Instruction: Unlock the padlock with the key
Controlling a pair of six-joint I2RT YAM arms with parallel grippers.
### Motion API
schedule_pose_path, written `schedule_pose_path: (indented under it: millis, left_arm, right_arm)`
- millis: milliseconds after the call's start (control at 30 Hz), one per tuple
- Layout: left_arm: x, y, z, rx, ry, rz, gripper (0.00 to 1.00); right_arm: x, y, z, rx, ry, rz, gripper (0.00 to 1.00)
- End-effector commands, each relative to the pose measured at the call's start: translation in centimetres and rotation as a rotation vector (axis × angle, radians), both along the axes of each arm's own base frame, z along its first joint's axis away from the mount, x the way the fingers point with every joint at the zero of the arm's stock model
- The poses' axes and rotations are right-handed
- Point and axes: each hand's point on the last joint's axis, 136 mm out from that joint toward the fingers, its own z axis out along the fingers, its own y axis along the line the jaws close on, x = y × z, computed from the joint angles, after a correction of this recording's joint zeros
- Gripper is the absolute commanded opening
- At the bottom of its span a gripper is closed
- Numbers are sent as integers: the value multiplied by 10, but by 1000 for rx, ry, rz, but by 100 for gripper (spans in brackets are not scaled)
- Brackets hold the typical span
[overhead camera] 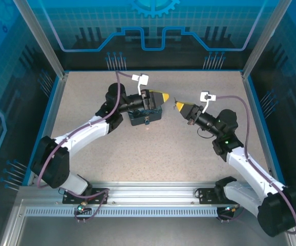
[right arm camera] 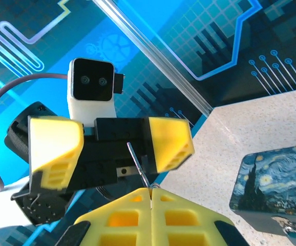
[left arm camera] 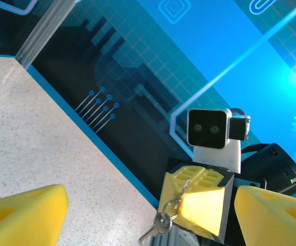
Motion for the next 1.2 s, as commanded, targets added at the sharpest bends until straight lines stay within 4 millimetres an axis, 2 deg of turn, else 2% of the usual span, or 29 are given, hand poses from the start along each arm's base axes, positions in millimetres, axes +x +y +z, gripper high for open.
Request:
schedule_pose_path:
  millis: [0,167,467,733,1033,1167]
  left_arm:
    - [-7,-8,25,-41,-77,-39,83]
    - [-9,-15,24,-45,-71,-63,71]
    - [-7,-19,22,-43,-66,-71,47]
    - [-7,-22,20,-38,-59,-83,34]
    - [-7,-22,20,-28,-65,-79,0]
    - [-7,-21,22,-27,-65,-73,0]
  right_arm:
    - [0,9,23,49,-51,33,0]
    - [4,21,21,45,-37,67,0]
    - [5,24,17,53,-19,67,0]
    - [7,27,19,72,-11,77,0]
    - [9,26,14,70,-1,69,1]
    - [6,23,11,52,-23,67,10]
